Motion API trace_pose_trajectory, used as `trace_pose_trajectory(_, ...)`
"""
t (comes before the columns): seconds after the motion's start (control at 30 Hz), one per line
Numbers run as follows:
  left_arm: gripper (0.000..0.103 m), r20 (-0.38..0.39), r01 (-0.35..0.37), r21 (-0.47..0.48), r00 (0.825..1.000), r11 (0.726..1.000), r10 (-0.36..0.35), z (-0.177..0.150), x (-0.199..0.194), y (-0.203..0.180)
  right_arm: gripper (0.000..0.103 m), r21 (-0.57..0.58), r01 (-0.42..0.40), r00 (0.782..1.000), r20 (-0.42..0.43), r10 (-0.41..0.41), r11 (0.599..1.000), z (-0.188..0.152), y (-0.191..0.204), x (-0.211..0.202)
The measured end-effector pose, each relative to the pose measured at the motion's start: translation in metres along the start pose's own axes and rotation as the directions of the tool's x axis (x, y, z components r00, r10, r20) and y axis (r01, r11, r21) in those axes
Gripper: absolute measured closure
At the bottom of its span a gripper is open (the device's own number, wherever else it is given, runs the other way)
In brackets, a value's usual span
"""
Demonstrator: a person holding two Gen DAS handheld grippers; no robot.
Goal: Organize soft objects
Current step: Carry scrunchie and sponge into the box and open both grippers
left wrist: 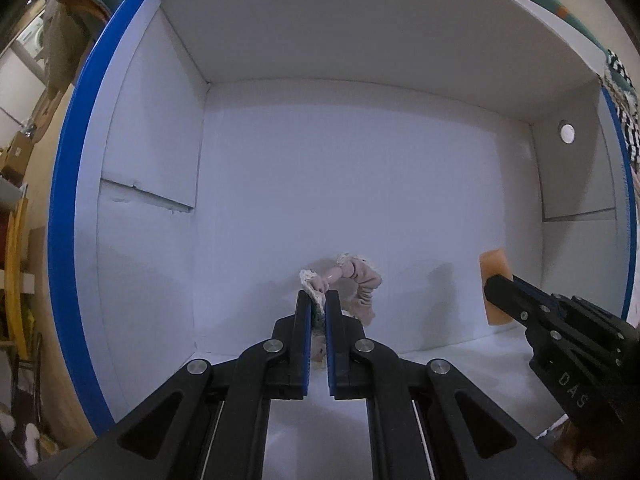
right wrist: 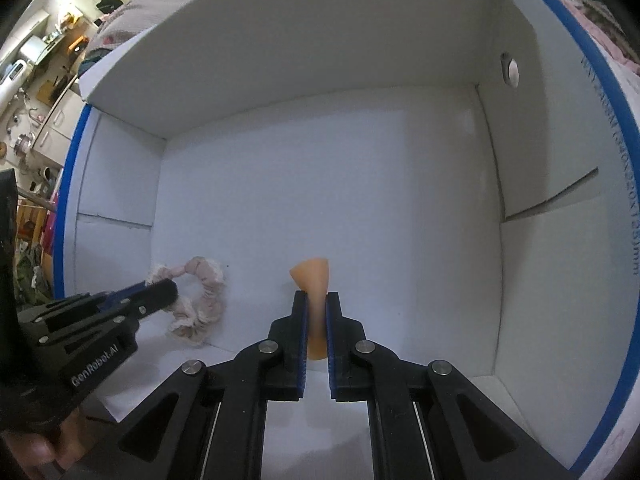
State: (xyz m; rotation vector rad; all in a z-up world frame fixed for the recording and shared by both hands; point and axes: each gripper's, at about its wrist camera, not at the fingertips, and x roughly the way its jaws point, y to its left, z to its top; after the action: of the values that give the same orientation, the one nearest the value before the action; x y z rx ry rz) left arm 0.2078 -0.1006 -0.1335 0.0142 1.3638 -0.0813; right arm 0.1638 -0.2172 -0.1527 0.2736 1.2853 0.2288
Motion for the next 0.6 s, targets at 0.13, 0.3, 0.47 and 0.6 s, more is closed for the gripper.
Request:
trace_pose_trajectory(0.13, 0.097, 0.0, 0.0, -0.009, 1.0, 1.0, 0.0, 0.002, 0.001, 0.003, 0.093, 0.008, -0.005, 1.0, 0.003, 0.005, 1.0, 0.0, -0.001, -0.001)
trace_pose_trajectory(0.3, 0.095, 0.007, -0.02, -0.003, 1.0, 1.0, 0.02, -0.006, 0.001, -0.006, 0.086, 0.008, -0.018, 1.0, 0.022, 0.018, 1.0, 0.001, -0.001, -0.008)
trace_pose_trajectory(0.47, 0.084, -0.007, 0.009, -0.037, 1.0, 0.999, -0.009, -0.008, 0.0, -0.005, 0.037, 0.033, -0.026, 0.999, 0.028, 0.025, 0.999, 0.005, -0.002, -0.015)
trace_pose_trajectory(0.6, 0.055, 0.026, -0.002, -0.043, 1.0, 0.999, 0.004, -0.008, -0.007, -0.006, 0.032, 0.025, -0.044, 0.998, 0.054, 0.042, 0.999, 0.009, 0.001, -0.023)
